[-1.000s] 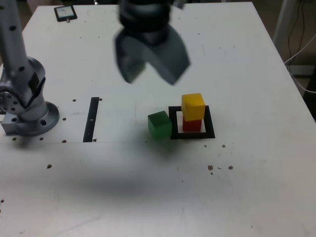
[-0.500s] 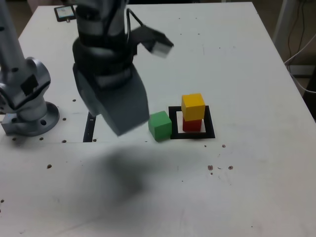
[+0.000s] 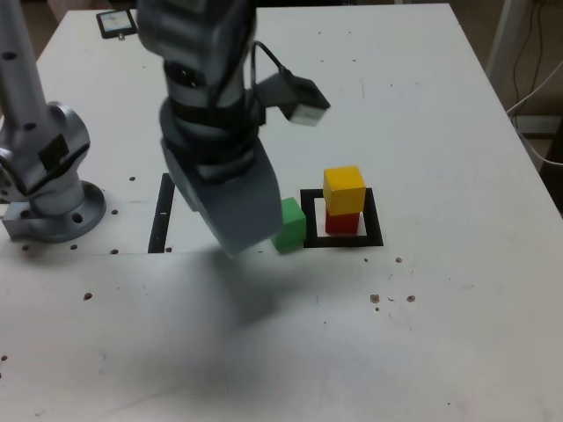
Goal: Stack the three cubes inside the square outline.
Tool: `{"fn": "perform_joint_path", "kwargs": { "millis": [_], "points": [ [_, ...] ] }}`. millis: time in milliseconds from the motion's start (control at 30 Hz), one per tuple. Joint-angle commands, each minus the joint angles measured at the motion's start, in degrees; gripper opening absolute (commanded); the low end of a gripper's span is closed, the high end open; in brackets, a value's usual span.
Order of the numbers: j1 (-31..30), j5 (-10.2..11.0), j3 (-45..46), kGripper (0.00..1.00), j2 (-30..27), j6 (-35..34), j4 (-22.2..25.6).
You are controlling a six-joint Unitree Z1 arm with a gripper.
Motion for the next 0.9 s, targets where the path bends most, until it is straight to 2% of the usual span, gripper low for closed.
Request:
{"fn": "perform_joint_path", "kwargs": {
  "millis": [0, 367, 867],
  "points": [
    [0.8, 0.4, 0.3, 0.99, 1.2, 0.8, -0.8],
    [3.6, 1.5, 0.5, 0.99, 5.6, 4.5, -5.2],
    [6.3, 3.9, -1.3, 0.99, 6.3, 7.6, -8.9]
  ]
}}
